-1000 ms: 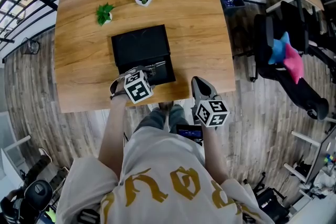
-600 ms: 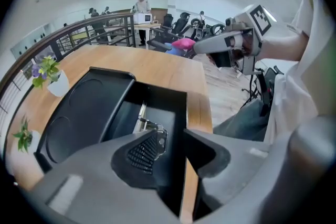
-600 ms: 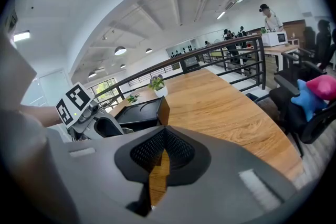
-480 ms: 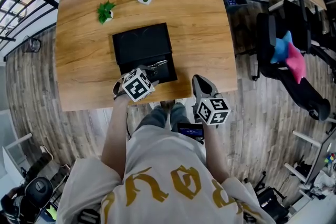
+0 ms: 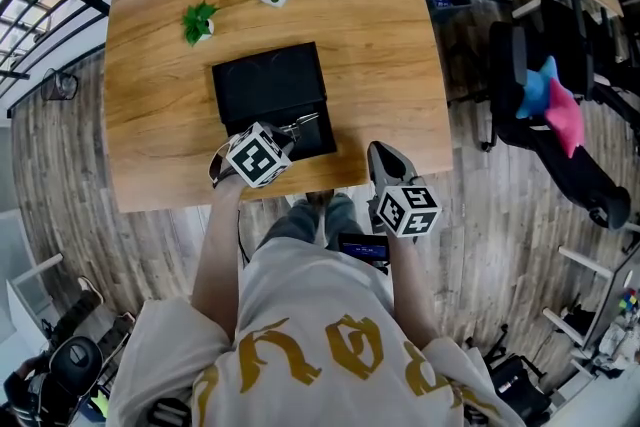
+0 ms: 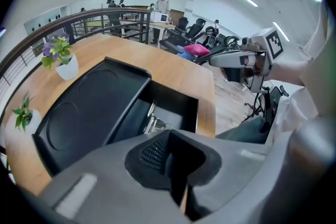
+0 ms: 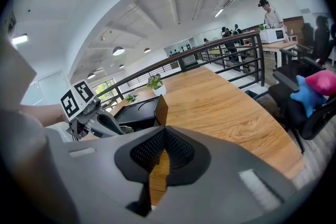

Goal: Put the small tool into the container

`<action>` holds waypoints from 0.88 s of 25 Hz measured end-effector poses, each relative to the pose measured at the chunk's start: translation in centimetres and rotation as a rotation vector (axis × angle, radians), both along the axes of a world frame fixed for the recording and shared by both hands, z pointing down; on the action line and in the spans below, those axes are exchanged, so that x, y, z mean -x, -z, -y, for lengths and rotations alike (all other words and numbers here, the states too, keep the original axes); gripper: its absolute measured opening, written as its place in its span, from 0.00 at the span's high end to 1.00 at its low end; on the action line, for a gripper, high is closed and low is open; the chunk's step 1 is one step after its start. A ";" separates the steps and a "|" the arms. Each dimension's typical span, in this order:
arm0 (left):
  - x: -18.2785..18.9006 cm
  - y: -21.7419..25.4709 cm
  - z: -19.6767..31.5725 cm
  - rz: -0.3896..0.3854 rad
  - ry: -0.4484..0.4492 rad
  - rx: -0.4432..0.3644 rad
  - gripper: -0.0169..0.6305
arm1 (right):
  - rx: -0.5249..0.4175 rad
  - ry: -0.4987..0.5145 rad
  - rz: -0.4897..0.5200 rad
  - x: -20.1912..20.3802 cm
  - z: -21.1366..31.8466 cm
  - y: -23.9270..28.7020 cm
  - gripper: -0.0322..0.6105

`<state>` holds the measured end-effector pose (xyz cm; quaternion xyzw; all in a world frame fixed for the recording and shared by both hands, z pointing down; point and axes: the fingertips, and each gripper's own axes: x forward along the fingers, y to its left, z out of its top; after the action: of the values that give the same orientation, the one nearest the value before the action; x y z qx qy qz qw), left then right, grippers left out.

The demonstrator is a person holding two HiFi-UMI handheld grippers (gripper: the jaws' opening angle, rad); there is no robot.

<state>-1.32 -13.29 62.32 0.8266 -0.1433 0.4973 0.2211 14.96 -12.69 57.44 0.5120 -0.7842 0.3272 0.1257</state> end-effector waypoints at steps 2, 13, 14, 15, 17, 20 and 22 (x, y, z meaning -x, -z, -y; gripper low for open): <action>-0.2 -0.1 -0.1 0.004 0.012 -0.007 0.97 | 0.001 -0.001 0.001 0.0 0.0 0.0 0.91; -1.3 -1.2 1.7 -0.005 0.063 -0.025 0.97 | 0.003 0.017 0.010 0.4 0.0 -0.1 0.91; -1.3 -1.4 1.0 -0.002 0.052 0.014 0.97 | 0.002 0.019 0.011 0.5 0.0 0.0 0.91; -1.3 -1.6 0.4 0.006 0.037 0.042 0.97 | 0.001 0.019 0.012 0.4 -0.1 0.0 0.91; -1.0 -2.0 -0.2 0.032 0.018 0.050 0.97 | -0.001 0.016 0.012 0.3 -0.1 0.2 0.91; 0.0 -3.3 -0.3 0.078 0.042 0.038 0.97 | -0.002 0.011 0.010 -0.2 0.0 0.2 0.91; 0.6 -4.2 0.0 0.103 0.059 0.036 0.97 | -0.001 0.009 0.008 -0.6 0.0 0.0 0.91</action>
<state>-1.92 -13.26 66.56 0.7911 -0.1699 0.5351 0.2428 15.57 -12.67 57.39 0.5074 -0.7870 0.3283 0.1238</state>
